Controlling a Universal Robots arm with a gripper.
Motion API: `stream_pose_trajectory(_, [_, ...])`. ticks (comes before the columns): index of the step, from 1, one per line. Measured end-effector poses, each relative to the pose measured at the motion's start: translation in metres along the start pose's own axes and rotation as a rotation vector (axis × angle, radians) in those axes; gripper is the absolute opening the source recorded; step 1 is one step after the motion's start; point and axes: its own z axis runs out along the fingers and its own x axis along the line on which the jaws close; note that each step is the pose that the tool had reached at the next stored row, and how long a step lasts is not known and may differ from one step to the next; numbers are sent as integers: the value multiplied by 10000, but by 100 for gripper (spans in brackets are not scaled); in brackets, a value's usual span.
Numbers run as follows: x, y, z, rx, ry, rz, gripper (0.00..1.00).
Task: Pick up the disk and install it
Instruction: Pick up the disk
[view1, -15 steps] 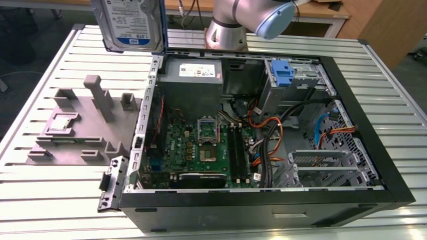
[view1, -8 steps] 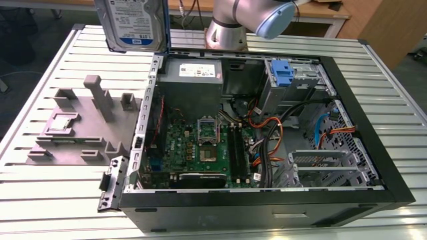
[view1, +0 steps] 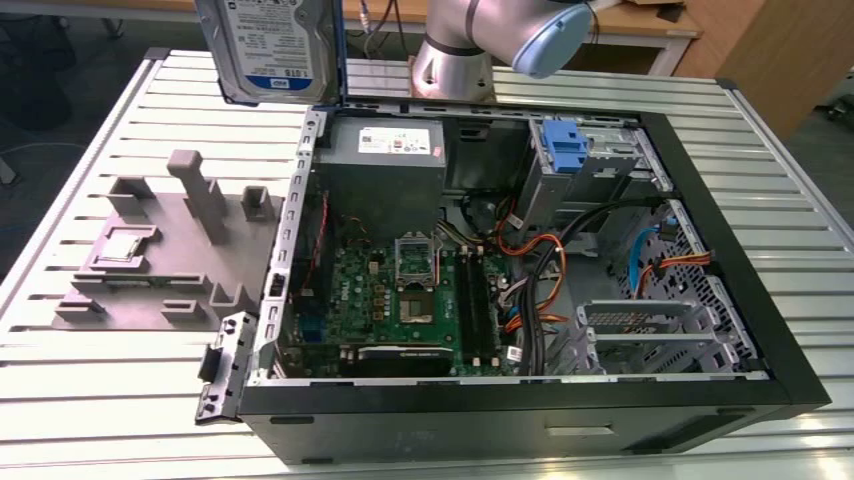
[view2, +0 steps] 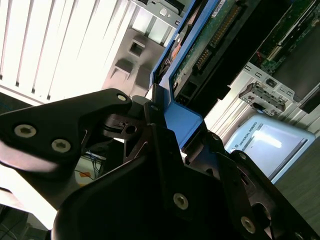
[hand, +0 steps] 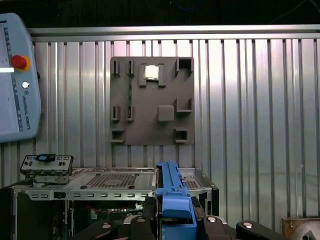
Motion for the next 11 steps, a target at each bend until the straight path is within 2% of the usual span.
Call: stream_pose_trajectory(11, [-2,-73,0,0,0,0,37])
